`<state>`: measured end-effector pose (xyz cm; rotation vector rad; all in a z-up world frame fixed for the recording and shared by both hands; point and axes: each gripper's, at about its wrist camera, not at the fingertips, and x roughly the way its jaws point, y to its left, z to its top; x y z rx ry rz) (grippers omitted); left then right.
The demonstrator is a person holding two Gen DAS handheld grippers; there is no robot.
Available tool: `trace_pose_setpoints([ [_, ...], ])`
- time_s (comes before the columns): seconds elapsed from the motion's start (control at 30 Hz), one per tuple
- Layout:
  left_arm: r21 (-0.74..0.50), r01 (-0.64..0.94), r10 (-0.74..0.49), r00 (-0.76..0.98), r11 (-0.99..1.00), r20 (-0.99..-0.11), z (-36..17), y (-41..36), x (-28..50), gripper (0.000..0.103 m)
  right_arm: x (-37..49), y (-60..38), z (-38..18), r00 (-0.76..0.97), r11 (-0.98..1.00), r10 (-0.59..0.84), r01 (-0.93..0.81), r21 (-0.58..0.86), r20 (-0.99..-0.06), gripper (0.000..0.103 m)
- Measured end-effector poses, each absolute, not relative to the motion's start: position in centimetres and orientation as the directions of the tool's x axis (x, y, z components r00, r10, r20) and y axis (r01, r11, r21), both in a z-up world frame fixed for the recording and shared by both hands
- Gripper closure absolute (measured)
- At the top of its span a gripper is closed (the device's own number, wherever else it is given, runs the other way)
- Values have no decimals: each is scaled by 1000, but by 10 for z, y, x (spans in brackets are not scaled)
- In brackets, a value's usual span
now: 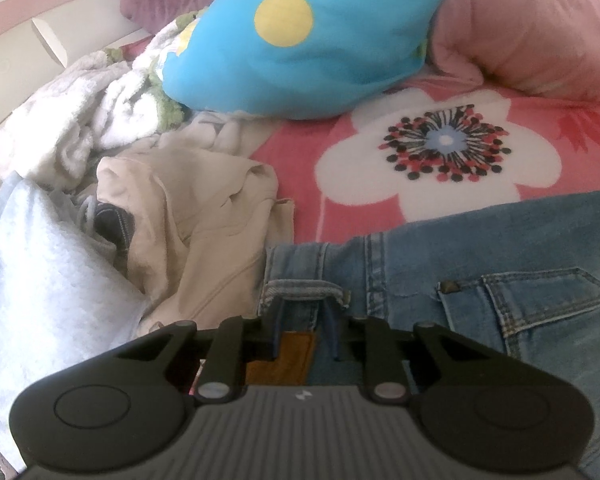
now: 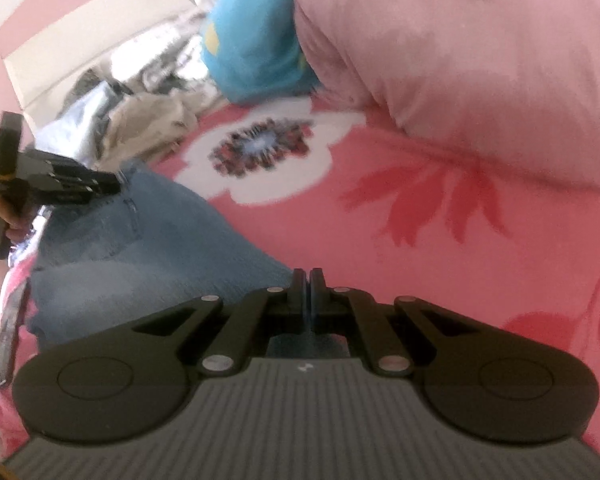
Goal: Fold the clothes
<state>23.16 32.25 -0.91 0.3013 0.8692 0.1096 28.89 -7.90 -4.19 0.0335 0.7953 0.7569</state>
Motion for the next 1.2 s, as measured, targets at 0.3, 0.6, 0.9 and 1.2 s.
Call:
trace_pose_setpoints([
  [0.3,313,14,232,638,950,-734,-7,321,231,78,297,-82,-57,430,745,627,-574,340,-649,103],
  [0.6,323,-78,289,674,943,-680,57,322,192,69,303,-79,-54,413,754,616,-556,350,-671,100],
  [0.9,150,-148,210,729,978,-651,146,284,125,69,297,-107,-14,468,775,624,-472,421,-626,73],
  [1.2,-157,-67,-33,827,985,-561,180,237,46,69,241,-146,50,490,710,704,-497,498,-514,69],
])
